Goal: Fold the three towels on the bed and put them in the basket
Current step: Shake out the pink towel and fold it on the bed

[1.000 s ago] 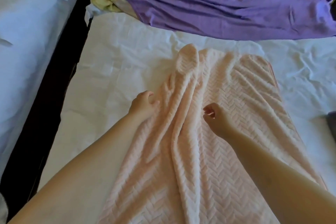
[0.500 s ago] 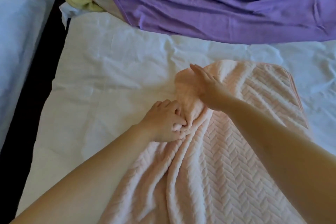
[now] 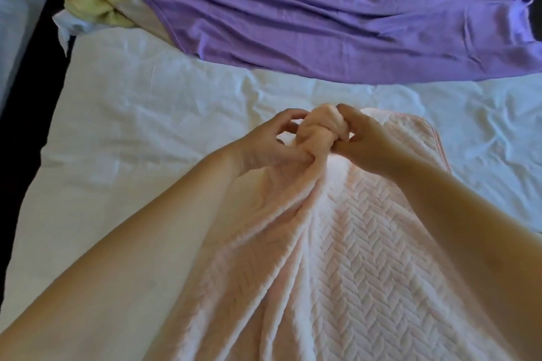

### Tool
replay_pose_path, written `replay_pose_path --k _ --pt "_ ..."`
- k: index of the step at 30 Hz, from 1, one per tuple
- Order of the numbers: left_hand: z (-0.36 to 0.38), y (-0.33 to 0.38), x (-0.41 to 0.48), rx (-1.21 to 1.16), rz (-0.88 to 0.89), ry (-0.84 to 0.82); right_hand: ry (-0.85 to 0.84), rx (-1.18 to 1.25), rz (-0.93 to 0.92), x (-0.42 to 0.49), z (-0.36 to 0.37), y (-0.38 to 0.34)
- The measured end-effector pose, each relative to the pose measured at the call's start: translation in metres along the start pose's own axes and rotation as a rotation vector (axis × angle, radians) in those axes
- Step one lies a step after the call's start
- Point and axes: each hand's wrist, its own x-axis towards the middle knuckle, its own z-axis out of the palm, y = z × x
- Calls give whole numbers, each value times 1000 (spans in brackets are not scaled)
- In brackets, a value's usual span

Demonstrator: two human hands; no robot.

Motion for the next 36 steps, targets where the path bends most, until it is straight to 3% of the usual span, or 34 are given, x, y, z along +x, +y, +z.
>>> replay_pose_path --k 4,10,14,18,21,24,27,29,33,36 --pt "-34 16 -13 -28 24 76 8 67 -26 22 11 -32" --pt "-110 14 -28 296 1 593 -165 -300 56 56 16 -51" --pt "-140 -16 -23 541 -168 812 -113 -492 -6 75 32 -34" --pt "-128 -57 -18 580 -518 651 -249 -526 135 74 57 -5" --pt "-118 -76 -14 441 -456 587 -237 -528 197 72 69 16" --pt "-121 -81 -7 261 -479 649 -171 -613 177 79 71 25" --pt "-125 -76 0 103 -413 677 -379 -593 32 81 71 26" --pt "-131 -70 1 167 -317 657 -462 -605 -17 78 73 29" --pt "-133 -56 4 308 -162 346 -495 -624 87 79 66 36" --pt "-133 -45 6 524 -181 43 -426 -605 94 85 57 42"
